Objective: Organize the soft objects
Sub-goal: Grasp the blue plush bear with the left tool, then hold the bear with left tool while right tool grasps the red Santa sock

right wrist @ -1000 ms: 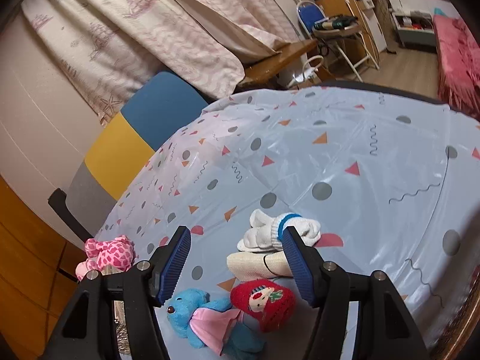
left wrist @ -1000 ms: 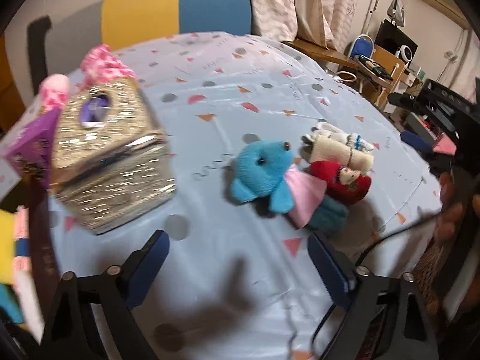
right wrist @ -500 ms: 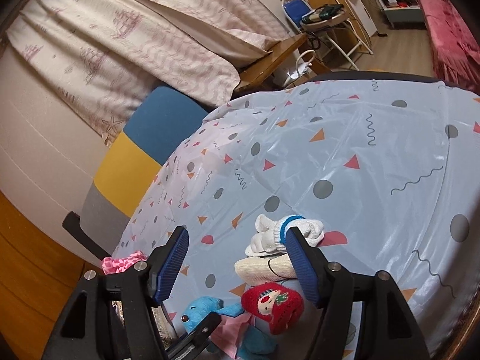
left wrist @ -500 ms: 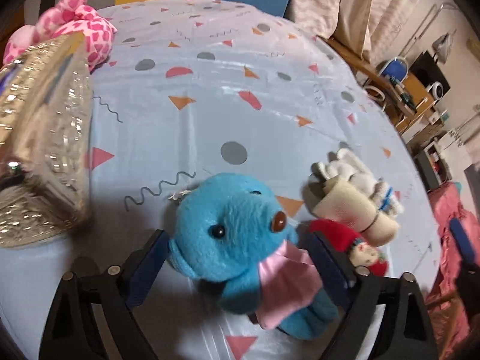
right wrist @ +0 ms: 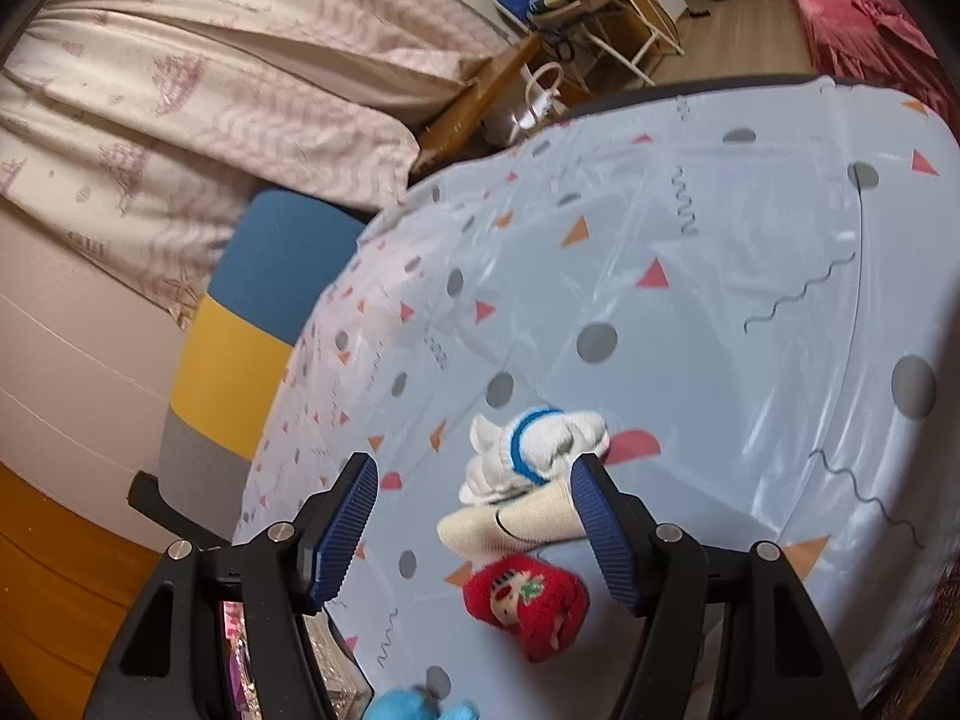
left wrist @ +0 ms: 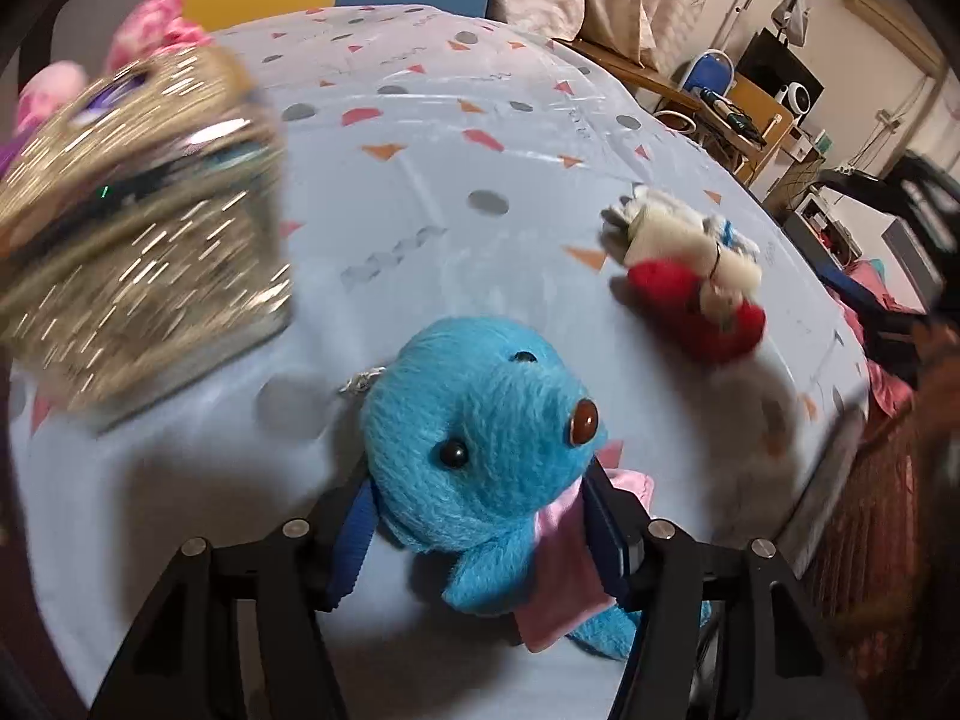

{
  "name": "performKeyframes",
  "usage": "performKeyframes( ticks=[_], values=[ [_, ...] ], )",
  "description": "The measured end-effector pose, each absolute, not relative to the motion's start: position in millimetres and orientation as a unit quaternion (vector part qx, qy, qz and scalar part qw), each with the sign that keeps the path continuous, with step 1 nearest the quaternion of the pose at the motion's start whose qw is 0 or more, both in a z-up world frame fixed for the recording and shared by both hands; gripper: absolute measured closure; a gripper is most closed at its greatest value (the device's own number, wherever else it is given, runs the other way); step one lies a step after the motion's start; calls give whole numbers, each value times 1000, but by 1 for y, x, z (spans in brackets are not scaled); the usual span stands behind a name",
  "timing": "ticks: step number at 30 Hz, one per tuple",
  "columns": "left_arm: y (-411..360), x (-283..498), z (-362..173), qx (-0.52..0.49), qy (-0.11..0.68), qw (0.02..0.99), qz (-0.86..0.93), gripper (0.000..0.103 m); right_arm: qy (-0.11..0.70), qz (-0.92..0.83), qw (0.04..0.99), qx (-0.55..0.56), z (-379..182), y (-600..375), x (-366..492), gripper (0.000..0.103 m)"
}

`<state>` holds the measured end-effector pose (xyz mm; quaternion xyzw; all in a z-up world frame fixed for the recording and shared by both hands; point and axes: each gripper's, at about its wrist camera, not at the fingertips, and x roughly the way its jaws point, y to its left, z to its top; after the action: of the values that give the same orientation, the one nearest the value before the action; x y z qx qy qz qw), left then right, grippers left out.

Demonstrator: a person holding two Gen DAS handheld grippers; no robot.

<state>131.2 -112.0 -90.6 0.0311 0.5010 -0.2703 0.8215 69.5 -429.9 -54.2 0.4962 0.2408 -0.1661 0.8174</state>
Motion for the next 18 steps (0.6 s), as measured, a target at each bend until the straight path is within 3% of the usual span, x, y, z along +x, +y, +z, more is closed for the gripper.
performKeyframes(
  ticks=[7,14,18],
  values=[
    [-66,108,-98,8,486,830,-272,38,322,-149,800,484,-74,-419,92,34],
    [-71,100,-102,21,453,852,-263,37,338,-176,807,451,-72,-412,93,34],
    [-67,101,-103,7,452,852,-265,37,391,-149,811,409,-77,-396,114,34]
  ],
)
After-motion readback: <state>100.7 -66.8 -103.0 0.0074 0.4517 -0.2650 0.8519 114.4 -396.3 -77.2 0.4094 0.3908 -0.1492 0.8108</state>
